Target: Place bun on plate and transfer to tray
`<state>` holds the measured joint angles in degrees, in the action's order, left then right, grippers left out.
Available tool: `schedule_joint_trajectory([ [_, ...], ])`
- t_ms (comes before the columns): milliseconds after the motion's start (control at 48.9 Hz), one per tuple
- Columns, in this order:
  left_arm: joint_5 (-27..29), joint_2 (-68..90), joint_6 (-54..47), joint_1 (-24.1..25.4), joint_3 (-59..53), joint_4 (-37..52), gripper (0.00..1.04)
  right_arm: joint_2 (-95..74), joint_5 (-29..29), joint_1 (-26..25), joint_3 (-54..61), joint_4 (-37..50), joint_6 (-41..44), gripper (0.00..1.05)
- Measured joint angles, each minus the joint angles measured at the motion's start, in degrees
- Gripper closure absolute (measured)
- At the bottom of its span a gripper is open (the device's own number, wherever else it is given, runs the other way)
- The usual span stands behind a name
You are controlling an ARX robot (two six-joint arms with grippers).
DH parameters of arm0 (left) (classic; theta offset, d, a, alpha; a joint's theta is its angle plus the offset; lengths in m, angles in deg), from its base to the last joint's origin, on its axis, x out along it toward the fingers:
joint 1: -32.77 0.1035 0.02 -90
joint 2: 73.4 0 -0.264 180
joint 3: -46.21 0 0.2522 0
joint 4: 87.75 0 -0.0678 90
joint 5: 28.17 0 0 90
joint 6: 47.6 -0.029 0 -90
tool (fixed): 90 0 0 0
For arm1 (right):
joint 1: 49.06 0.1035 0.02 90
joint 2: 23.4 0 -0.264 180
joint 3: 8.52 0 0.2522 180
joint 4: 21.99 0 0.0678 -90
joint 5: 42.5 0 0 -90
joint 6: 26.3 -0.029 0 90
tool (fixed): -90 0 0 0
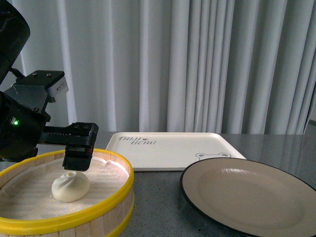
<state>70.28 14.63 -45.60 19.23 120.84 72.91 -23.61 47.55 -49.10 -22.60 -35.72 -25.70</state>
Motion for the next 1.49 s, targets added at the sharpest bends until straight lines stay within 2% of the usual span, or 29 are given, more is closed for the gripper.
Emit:
schedule_joint_trajectory([
  [184,-0.4,1.6,0.9,0.3,1.0,-2.0,0.07,0.0,0.0,0.0,0.0,0.0,0.0,0.09],
  [573,0.7,6.2,2.4,-1.3,3.1,-1.1,0.07,0.0,0.0,0.0,0.0,0.0,0.0,0.09],
  [1392,2.1,8.4,4.3,-1.4,3.2,-1.2,0.07,0.0,0.0,0.0,0.0,0.0,0.0,0.09],
  [1494,2.8,8.6,3.6,-1.8,3.3,-1.9,0.24,0.0,0.0,0.0,0.0,0.0,0.0,0.09],
])
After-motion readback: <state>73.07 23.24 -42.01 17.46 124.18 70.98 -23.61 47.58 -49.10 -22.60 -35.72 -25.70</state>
